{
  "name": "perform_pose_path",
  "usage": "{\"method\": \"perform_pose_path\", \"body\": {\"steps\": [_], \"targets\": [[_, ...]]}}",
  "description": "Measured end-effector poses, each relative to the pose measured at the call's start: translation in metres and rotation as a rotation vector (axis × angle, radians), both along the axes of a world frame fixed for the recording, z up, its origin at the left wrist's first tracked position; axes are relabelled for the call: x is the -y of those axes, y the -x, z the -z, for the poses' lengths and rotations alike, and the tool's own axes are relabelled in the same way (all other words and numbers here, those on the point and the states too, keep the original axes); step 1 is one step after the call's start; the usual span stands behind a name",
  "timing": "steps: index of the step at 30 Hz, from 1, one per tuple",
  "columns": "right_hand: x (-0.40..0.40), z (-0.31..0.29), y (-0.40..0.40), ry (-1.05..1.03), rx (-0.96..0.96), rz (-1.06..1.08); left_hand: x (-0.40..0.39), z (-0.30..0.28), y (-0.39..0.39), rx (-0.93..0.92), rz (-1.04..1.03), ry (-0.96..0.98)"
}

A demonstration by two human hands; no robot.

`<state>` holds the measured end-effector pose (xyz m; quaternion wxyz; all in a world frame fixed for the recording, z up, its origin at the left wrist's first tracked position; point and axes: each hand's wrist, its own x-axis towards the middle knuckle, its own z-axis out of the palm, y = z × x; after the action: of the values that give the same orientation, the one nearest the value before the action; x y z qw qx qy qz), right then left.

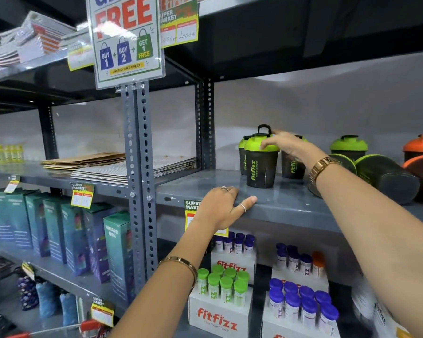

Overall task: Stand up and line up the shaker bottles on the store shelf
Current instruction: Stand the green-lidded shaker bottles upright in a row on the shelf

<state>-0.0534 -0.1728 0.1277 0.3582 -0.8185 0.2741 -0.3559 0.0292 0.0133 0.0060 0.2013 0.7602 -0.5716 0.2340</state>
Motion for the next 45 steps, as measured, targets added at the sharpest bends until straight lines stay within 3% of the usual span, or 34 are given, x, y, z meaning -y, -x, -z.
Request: {"method": "perform_pose_path", "body": {"steps": [2, 4, 6, 8, 17, 27, 41, 45], "targets": [[-0.001, -0.004, -0.002, 0.005, 0.060, 0.032, 0.001, 0.000, 0.000, 0.000, 0.001, 0.003], [-0.007, -0.005, -0.004, 0.146, 0.101, 0.133, 0.000, 0.000, 0.001, 0.014, 0.000, 0.017], [-0.013, -0.001, -0.009, 0.350, 0.052, 0.238, 0.000, 0.000, 0.002, 0.028, 0.003, 0.024], [-0.016, 0.004, -0.017, 0.426, -0.009, 0.262, 0.001, 0.000, 0.001, 0.044, 0.010, 0.031], [-0.001, 0.005, -0.022, 0.224, 0.064, 0.119, 0.005, 0.005, -0.004, 0.071, 0.017, 0.071], [-0.010, 0.013, -0.028, 0.327, 0.104, 0.153, 0.004, 0.006, 0.000, 0.051, 0.010, 0.090], [-0.026, 0.018, -0.026, 0.232, 0.114, 0.096, 0.003, 0.004, 0.001, 0.027, 0.000, 0.081], [-0.030, 0.013, -0.002, 0.285, 0.151, 0.259, 0.004, 0.002, 0.007, 0.021, -0.050, 0.076]]}}
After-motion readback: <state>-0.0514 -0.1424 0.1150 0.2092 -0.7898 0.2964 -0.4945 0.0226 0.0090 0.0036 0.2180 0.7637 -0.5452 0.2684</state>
